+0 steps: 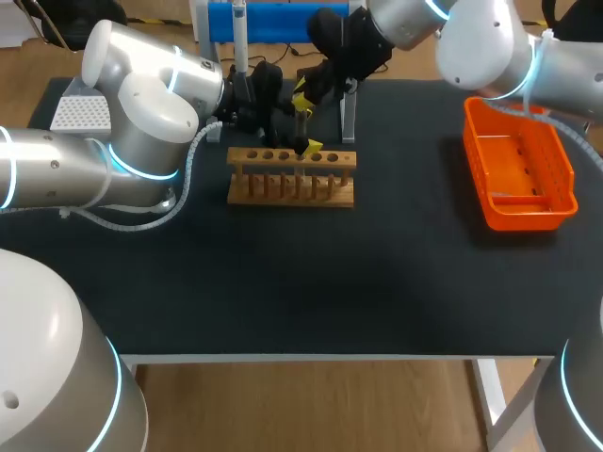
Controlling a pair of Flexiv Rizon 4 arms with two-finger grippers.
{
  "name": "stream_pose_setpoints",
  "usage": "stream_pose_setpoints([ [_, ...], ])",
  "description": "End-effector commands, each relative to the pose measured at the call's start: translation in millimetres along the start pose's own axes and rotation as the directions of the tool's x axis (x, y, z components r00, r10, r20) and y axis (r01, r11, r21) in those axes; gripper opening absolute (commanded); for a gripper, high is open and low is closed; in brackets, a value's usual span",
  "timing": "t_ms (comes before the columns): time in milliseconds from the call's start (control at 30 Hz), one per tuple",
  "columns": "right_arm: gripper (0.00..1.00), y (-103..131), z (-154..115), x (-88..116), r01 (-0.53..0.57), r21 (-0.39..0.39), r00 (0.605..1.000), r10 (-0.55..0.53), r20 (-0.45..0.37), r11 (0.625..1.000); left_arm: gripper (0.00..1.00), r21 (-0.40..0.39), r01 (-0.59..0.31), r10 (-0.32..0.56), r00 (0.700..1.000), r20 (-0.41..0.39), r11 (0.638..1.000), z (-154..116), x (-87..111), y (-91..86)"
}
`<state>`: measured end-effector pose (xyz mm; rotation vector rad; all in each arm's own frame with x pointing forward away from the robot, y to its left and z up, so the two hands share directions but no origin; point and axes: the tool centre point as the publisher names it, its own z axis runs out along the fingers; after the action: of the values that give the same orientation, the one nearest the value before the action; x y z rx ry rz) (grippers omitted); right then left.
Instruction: Invert the test tube, pick up the pipette, mount the tip to pipette, aspirate from beaker and dispense into the tube, eject the tip, return the pipette, and cap with the stopper.
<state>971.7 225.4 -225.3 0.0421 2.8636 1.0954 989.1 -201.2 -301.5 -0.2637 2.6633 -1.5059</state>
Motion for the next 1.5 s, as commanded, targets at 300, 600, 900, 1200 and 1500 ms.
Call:
stream_pose_setpoints([
  [300, 0.0, -3, 1, -6, -0.005, 0.007, 1.0, 0.005, -0.006, 1.0, 1.0, 0.0, 0.0, 0.0, 1.0, 0.002, 1.0, 0, 0.7, -0.1],
  [600, 0.0, 0, -6, -3, 0.005, 0.004, 1.0, -0.005, 0.005, 1.0, 1.0, 0.0, 0.0, 0.0, 1.0, 0.002, 1.0, 0, 0.7, -0.1],
  [900, 0.0, 1, -8, -1, 0.008, 0.009, 1.0, -0.008, 0.007, 1.0, 1.0, 0.0, 0.0, 0.0, 1.0, 0.002, 1.0, 0, 0.7, -0.1],
  [1200, 0.0, 2, -3, -2, 0.011, 0.01, 1.0, -0.011, 0.0, 1.0, 1.0, 0.0, 0.0, 0.0, 1.0, 0.002, 1.0, 0, 0.7, -0.1],
  [1500, 0.0, -1, 2, -4, 0.004, 0.02, 1.0, -0.004, -0.007, 1.0, 1.0, 0.0, 0.0, 0.0, 1.0, 0.002, 1.0, 0, 0.7, -0.1],
])
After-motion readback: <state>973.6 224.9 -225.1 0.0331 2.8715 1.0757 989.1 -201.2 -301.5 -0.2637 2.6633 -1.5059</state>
